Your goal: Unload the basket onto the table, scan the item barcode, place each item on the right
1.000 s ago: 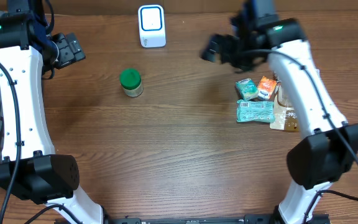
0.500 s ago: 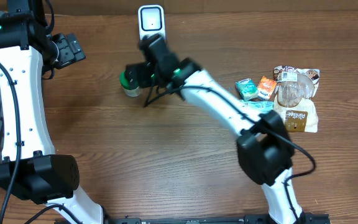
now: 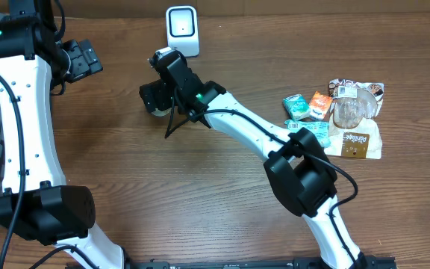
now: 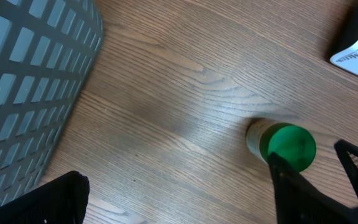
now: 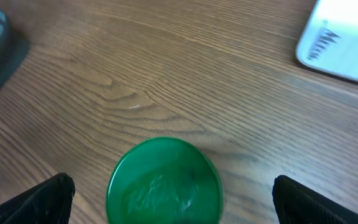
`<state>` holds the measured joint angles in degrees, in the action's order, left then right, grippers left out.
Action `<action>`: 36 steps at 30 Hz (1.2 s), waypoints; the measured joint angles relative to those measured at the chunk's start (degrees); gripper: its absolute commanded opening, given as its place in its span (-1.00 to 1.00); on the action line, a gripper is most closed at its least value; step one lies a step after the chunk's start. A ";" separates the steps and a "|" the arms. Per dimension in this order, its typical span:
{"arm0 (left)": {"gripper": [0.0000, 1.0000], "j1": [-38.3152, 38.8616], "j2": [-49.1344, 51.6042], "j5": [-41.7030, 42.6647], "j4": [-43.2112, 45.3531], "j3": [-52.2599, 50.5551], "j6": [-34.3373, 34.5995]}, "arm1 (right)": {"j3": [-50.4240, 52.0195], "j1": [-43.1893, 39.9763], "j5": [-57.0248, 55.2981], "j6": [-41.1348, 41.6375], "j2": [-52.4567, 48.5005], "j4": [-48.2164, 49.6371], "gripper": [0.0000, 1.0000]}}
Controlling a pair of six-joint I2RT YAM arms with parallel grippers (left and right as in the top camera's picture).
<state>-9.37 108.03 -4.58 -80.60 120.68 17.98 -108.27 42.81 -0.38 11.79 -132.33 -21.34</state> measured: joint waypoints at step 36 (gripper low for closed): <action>0.99 0.00 0.00 0.00 -0.02 -0.02 0.00 | -0.81 -0.83 0.50 -6.19 -1.27 -12.68 0.31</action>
<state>-9.37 108.03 -4.58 -80.62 120.66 17.98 -109.08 41.98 0.12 5.61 -133.60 -34.02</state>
